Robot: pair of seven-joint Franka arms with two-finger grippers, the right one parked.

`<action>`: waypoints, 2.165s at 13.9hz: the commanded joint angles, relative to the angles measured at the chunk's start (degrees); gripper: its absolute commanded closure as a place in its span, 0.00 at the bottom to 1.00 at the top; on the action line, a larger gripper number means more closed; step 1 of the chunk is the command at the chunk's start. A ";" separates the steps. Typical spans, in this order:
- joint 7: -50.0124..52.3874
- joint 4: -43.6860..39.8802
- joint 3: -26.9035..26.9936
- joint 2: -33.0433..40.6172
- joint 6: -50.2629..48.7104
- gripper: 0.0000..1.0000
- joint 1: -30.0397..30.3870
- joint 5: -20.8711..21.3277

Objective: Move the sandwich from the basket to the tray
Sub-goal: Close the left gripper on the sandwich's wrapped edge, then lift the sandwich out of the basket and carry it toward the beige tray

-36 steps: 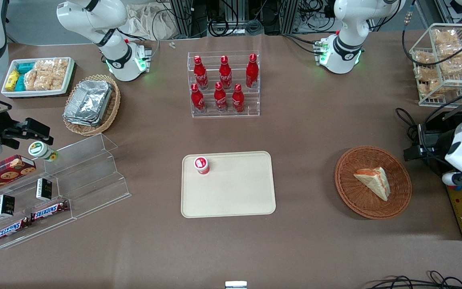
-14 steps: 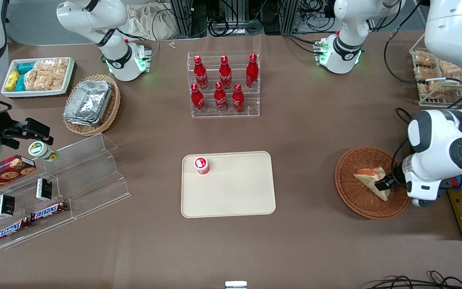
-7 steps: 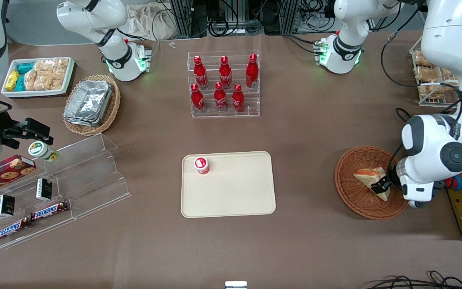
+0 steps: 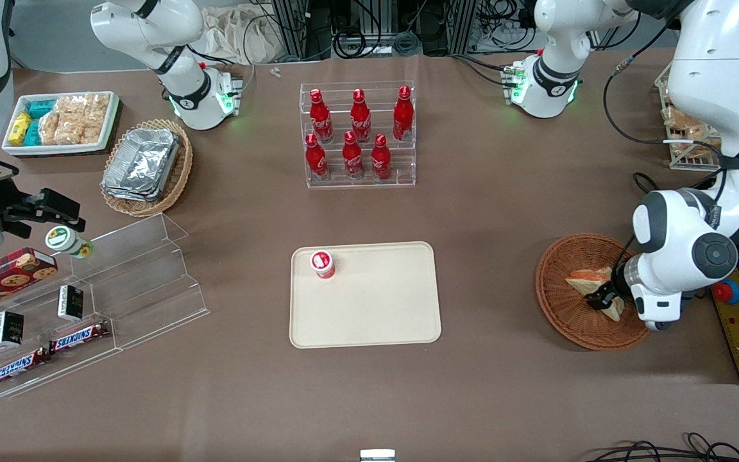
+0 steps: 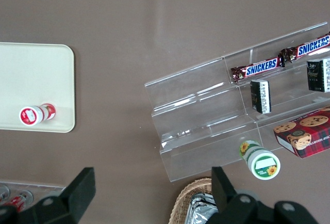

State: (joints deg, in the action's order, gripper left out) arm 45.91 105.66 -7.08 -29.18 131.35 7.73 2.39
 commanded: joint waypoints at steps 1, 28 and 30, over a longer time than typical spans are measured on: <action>2.61 -0.37 -0.39 -0.35 1.10 1.00 0.18 -0.90; -4.78 -27.62 -19.46 -6.74 -25.38 1.00 -15.97 10.50; -4.86 -26.83 -19.46 -10.17 -21.16 1.00 -18.10 11.58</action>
State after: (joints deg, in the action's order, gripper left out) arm 41.71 79.32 -26.65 -36.48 107.51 -8.87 12.23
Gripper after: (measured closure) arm 0.802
